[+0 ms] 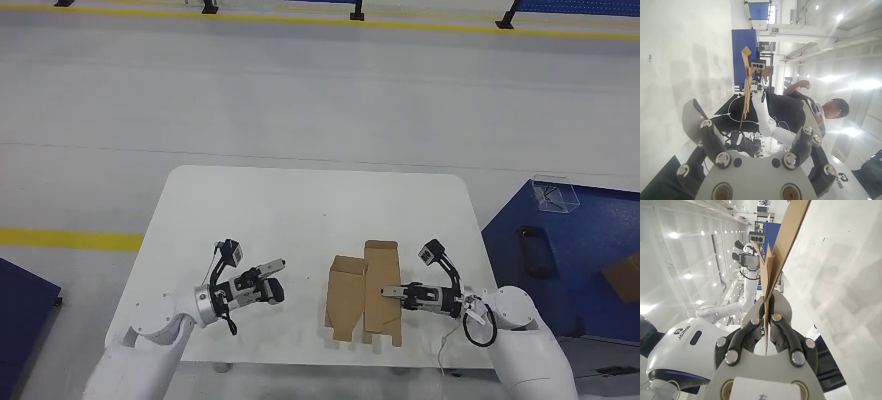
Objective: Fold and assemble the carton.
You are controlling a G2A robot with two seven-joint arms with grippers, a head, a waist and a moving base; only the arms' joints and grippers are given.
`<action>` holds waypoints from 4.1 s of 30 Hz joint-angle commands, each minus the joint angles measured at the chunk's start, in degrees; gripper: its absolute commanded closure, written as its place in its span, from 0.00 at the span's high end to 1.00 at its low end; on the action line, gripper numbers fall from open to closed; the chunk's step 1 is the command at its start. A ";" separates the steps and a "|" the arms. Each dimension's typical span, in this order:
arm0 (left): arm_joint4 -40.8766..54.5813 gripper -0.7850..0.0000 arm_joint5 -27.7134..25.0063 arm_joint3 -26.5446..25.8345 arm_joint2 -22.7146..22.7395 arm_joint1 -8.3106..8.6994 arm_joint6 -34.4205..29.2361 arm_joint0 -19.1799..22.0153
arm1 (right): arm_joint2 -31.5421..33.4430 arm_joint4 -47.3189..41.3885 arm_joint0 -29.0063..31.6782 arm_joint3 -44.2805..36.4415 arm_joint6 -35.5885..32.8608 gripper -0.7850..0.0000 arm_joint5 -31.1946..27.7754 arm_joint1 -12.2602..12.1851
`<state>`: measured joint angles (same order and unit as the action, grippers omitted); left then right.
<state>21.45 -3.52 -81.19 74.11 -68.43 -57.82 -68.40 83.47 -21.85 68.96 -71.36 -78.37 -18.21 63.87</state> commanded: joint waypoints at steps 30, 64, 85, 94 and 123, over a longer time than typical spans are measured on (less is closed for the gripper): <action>-0.25 1.00 0.11 0.11 -0.09 0.00 0.08 0.07 | -1.32 -11.25 2.01 -34.70 21.15 0.00 6.41 -0.07; -0.25 1.00 0.11 0.11 -0.09 0.00 0.08 0.07 | -14.54 -67.24 -13.23 -13.54 6.59 0.00 44.37 -3.68; -0.25 1.00 0.11 0.11 -0.09 0.00 0.08 0.07 | 4.07 8.04 10.23 -27.48 54.06 0.00 -34.16 -1.89; -0.25 1.00 0.11 0.11 -0.09 0.00 0.08 0.07 | 4.28 12.57 10.13 -27.25 58.48 0.00 -34.22 -1.40; -0.25 1.00 0.11 0.11 -0.09 0.00 0.08 0.07 | 19.27 154.80 22.31 -48.09 137.15 0.00 27.54 1.98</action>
<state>21.20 -3.41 -81.07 74.02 -68.43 -57.75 -68.33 103.02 128.50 91.05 -119.12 58.46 5.94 65.87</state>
